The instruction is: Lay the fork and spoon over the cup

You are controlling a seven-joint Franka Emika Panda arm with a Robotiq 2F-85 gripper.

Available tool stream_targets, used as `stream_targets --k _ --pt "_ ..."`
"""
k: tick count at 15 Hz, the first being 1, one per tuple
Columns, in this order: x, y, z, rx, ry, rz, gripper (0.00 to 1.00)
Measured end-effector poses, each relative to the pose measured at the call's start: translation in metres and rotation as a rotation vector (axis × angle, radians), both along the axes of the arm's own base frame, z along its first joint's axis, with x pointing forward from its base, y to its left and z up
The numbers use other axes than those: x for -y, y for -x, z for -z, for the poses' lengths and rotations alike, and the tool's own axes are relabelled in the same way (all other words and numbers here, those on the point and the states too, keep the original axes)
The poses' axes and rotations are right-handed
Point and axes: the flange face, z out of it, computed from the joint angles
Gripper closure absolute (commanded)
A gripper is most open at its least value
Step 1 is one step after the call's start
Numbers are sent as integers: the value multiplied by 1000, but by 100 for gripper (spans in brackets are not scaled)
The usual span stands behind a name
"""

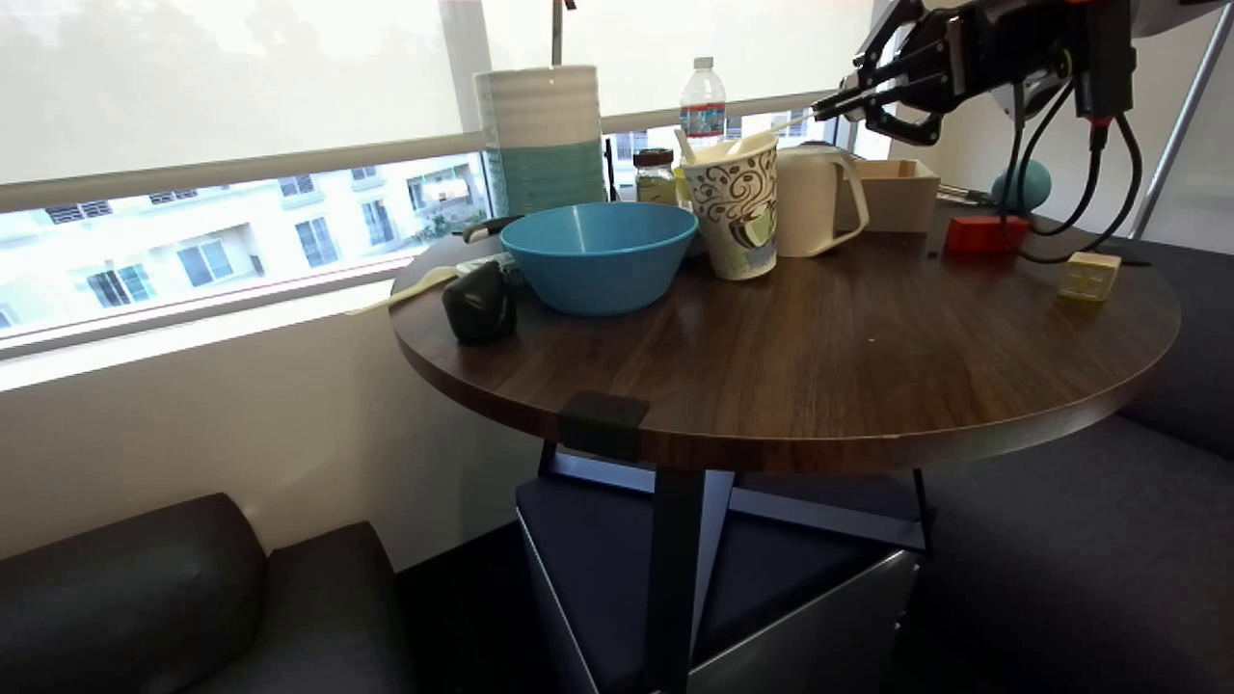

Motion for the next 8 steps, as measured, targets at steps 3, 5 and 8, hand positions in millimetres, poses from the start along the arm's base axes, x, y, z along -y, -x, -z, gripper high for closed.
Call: stream_targets --k 3,5,8 --pt "3 0 1 -1 -2 9 99" --pt "7 0 -1 7 -18 29 99" --pt "11 0 -4 35 -54 61 99"
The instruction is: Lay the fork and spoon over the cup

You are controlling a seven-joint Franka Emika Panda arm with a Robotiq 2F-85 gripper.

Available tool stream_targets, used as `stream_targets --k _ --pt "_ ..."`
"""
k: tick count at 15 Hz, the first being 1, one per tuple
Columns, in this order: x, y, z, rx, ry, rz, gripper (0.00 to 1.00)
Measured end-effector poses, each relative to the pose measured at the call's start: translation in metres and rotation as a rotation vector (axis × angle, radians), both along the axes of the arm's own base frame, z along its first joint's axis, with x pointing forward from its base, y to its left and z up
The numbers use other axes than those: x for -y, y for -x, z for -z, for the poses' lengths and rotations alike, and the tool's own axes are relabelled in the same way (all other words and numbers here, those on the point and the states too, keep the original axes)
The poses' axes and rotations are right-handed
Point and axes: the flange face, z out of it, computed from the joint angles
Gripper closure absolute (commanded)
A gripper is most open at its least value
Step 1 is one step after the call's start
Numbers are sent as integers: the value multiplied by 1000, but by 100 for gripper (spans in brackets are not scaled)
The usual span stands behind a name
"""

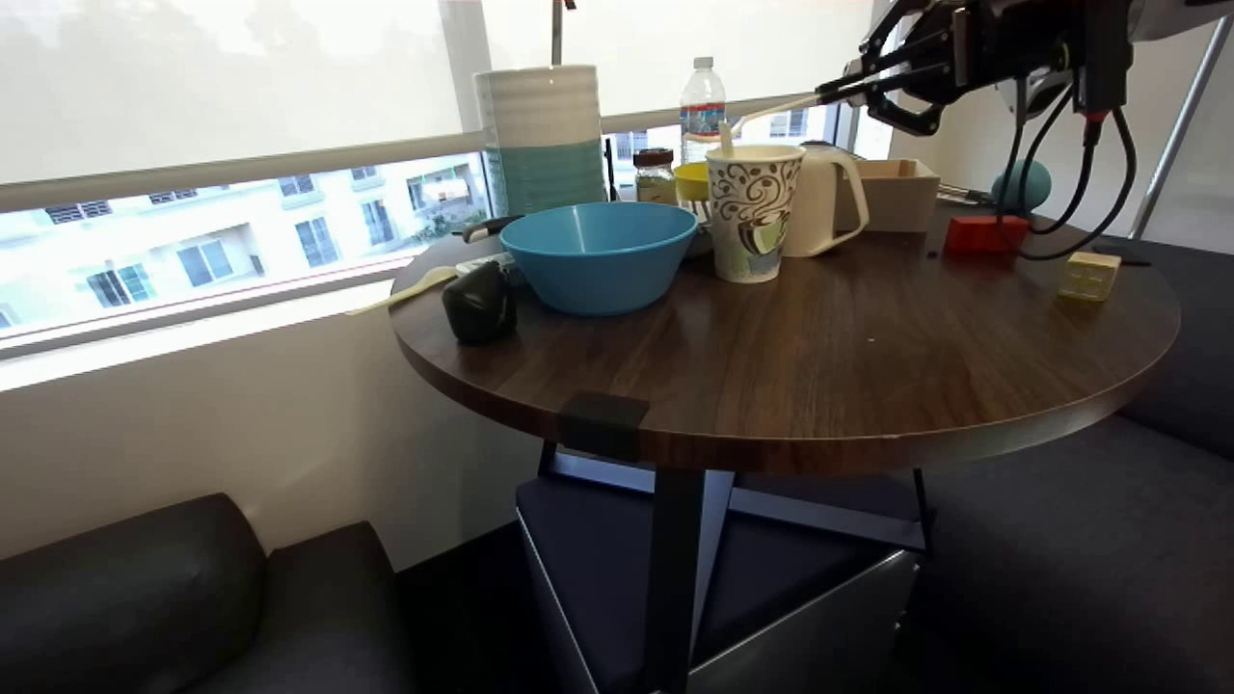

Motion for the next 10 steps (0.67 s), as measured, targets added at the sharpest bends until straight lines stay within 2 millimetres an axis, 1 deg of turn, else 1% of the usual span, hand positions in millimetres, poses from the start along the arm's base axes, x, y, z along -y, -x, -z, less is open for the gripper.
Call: stream_targets --k 5,10 --pt "-1 0 -2 17 -43 -3 99" --pt "-14 3 5 3 -62 -43 99"
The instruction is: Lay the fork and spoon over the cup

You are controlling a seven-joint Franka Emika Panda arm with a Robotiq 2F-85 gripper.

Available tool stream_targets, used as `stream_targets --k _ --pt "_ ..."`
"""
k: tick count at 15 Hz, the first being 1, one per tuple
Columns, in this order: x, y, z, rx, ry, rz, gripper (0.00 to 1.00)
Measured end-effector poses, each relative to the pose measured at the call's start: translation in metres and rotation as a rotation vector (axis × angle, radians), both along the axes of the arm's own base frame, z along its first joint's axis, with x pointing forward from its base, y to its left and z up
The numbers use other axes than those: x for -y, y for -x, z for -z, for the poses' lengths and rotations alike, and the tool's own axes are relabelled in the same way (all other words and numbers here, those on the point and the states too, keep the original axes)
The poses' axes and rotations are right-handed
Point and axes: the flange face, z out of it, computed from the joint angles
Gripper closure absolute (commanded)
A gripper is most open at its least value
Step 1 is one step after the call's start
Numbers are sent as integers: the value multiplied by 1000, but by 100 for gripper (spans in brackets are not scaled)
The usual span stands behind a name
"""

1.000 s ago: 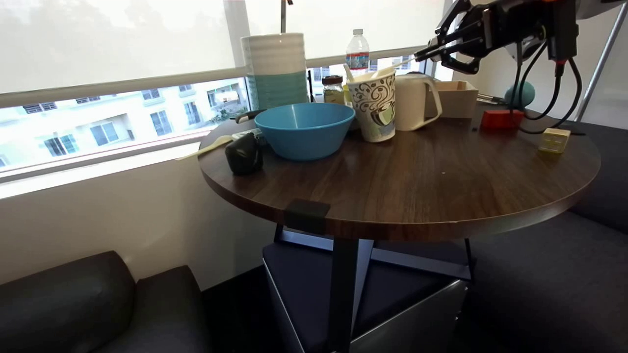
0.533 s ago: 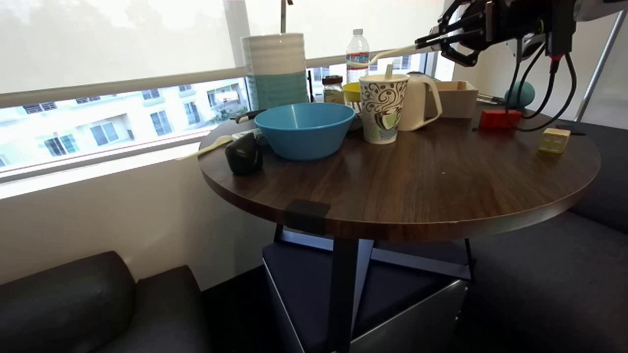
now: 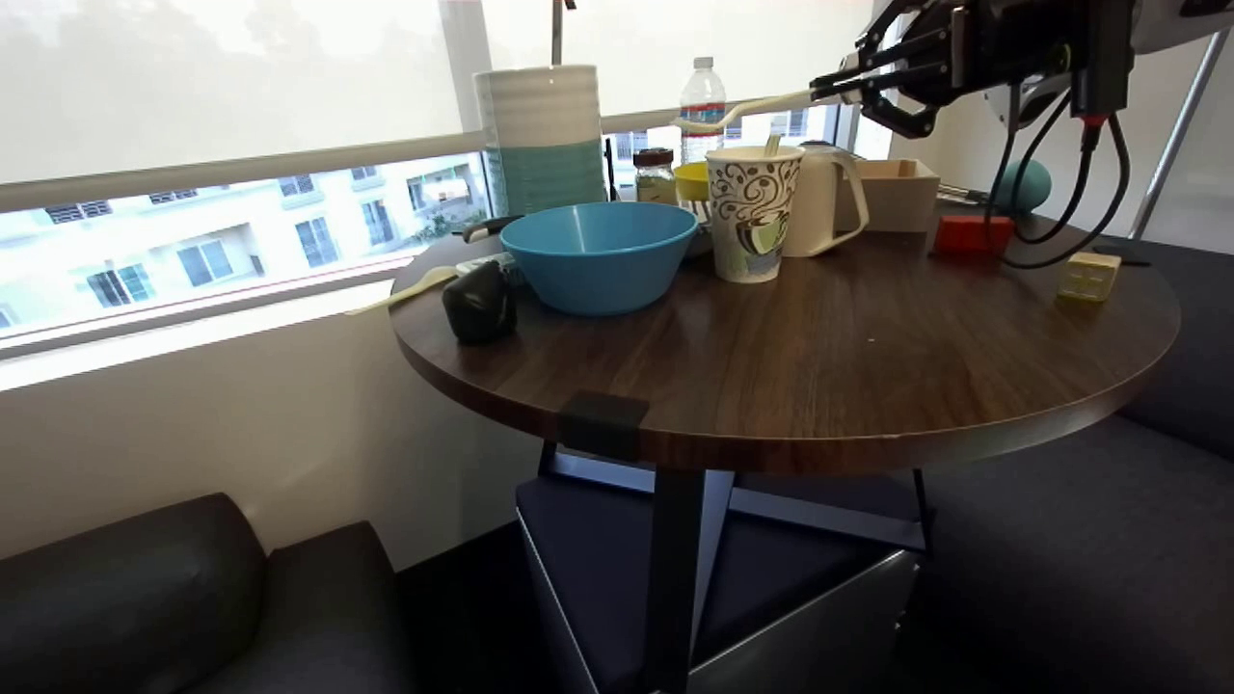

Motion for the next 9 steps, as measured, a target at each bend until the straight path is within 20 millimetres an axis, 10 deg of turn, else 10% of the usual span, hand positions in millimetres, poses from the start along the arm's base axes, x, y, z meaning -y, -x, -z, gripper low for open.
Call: stream_targets --k 9 --pt "-13 0 13 -31 0 -28 99"
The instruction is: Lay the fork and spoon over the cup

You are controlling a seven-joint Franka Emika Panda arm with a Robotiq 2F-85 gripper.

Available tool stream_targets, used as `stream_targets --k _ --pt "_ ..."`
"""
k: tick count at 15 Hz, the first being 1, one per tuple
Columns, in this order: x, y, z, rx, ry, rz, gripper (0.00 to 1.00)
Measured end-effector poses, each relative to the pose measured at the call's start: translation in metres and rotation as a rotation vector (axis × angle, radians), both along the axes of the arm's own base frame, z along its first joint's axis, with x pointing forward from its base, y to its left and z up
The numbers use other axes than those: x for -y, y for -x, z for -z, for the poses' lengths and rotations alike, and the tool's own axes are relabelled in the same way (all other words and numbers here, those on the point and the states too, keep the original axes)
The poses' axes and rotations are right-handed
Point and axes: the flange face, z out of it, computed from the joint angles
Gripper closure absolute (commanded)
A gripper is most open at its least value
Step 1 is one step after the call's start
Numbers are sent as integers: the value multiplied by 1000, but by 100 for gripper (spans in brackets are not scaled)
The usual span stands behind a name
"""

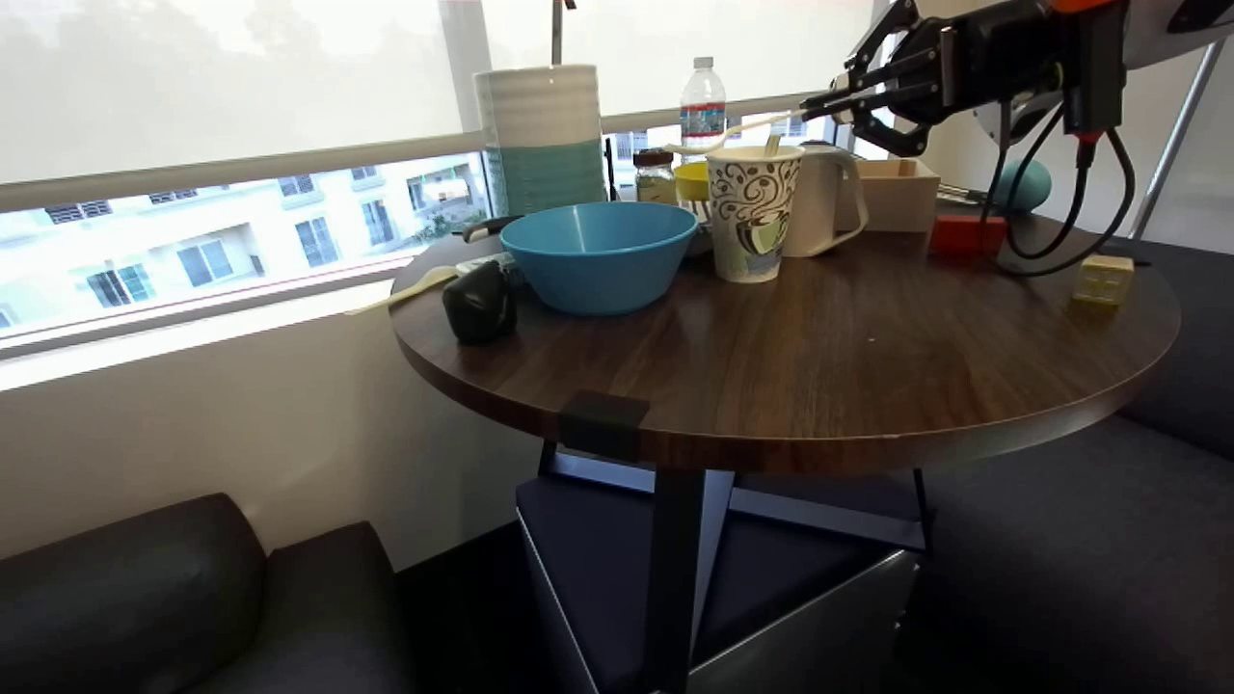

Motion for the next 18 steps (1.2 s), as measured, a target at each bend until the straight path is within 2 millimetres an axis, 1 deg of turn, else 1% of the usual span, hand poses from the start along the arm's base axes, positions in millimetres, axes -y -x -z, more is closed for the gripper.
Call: stream_targets --k 7,18 --pt "1 -4 10 -23 -3 -1 99" --pt "9 -3 9 -12 2 14 99"
